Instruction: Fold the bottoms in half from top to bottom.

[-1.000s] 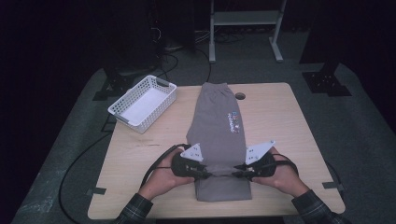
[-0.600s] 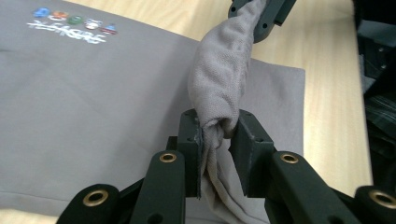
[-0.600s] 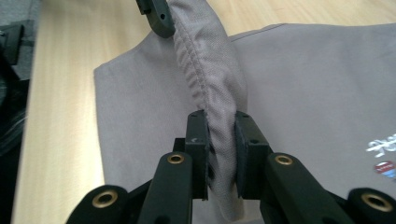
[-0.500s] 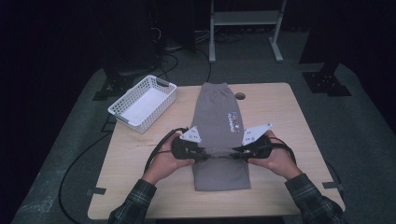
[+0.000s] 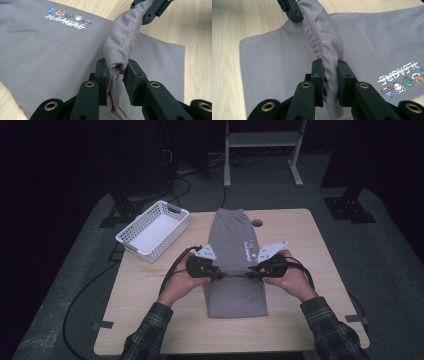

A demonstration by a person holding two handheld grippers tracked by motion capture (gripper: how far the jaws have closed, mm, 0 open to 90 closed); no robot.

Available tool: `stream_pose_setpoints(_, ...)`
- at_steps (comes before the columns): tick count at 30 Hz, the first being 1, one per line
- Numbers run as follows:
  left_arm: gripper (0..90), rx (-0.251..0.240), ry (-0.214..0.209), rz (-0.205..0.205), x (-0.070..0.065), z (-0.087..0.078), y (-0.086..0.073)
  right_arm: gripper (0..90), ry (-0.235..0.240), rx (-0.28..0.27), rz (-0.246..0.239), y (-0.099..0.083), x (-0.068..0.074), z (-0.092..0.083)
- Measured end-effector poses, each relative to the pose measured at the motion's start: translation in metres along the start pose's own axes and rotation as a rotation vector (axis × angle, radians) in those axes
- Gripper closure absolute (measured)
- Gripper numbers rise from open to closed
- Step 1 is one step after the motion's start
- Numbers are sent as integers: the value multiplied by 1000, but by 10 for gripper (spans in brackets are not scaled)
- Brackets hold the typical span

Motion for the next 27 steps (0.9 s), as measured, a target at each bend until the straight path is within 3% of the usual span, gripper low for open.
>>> stream_pose_setpoints(8, 727, 11, 18, -31, 16, 11, -1, 769, -18, 5, 51, -3, -13, 13)
stream_pose_setpoints(18, 725, 22, 62, -88, 34, 23, -4, 765, -47, 18, 66, 1, -31, 29)
stream_pose_setpoints(27, 715, 70, 71, -135, 48, 42, -15, 753, -40, 45, 125, -10, -44, 54)
Point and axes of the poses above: each handheld gripper's, and its own axes: z roughly forward along the jaws, y roughly out of its top, x roughly to its left, the point moved 2 cm from there along z, roughly forward along the jaws
